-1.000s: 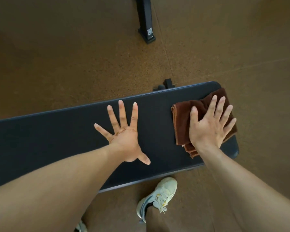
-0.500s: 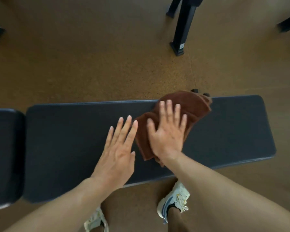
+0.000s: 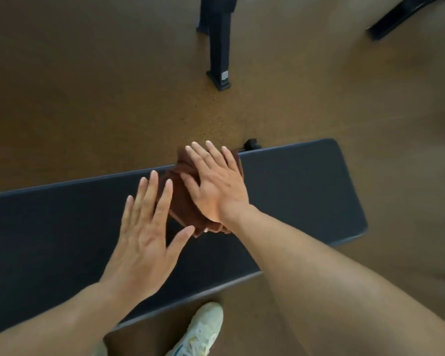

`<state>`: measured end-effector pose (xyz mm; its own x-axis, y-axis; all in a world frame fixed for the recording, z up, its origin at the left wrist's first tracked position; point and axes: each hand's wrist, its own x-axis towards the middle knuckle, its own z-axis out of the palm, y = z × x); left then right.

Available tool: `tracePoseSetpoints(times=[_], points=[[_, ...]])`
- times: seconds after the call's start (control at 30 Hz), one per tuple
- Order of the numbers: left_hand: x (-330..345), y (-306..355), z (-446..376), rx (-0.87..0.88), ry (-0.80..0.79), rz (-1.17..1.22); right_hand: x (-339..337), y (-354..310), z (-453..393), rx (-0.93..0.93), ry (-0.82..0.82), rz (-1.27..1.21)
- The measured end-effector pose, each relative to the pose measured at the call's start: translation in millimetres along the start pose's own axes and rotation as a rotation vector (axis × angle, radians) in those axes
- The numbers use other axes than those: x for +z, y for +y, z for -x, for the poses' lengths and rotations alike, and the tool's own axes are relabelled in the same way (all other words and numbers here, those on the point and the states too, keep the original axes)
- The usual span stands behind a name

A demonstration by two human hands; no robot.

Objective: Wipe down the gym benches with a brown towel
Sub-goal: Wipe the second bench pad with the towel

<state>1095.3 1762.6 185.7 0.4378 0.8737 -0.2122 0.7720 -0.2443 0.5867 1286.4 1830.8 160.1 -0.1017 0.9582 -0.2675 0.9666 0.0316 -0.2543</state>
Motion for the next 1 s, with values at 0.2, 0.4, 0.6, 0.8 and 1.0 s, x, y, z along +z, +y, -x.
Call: tracePoseSetpoints(times=[0.2,0.4,0.6,0.8,1.0], points=[[51,54,-44,-0.161,-0.241,-0.338,-25,179,64,0.334,0.082,0.023],[54,59,-45,-0.214,-0.307,-0.505,-16,221,128,0.610,0.153,-0.046],[47,60,-47,-0.226,-0.376,-0.472,3,187,156,1.098,0.335,-0.292],[40,54,-46,-0.177,-0.376,-0.371,20,118,155,1.086,0.318,-0.314],[10,21,-22,-0.059,-0.245,0.125,42,-2,133,0.778,0.165,-0.125]])
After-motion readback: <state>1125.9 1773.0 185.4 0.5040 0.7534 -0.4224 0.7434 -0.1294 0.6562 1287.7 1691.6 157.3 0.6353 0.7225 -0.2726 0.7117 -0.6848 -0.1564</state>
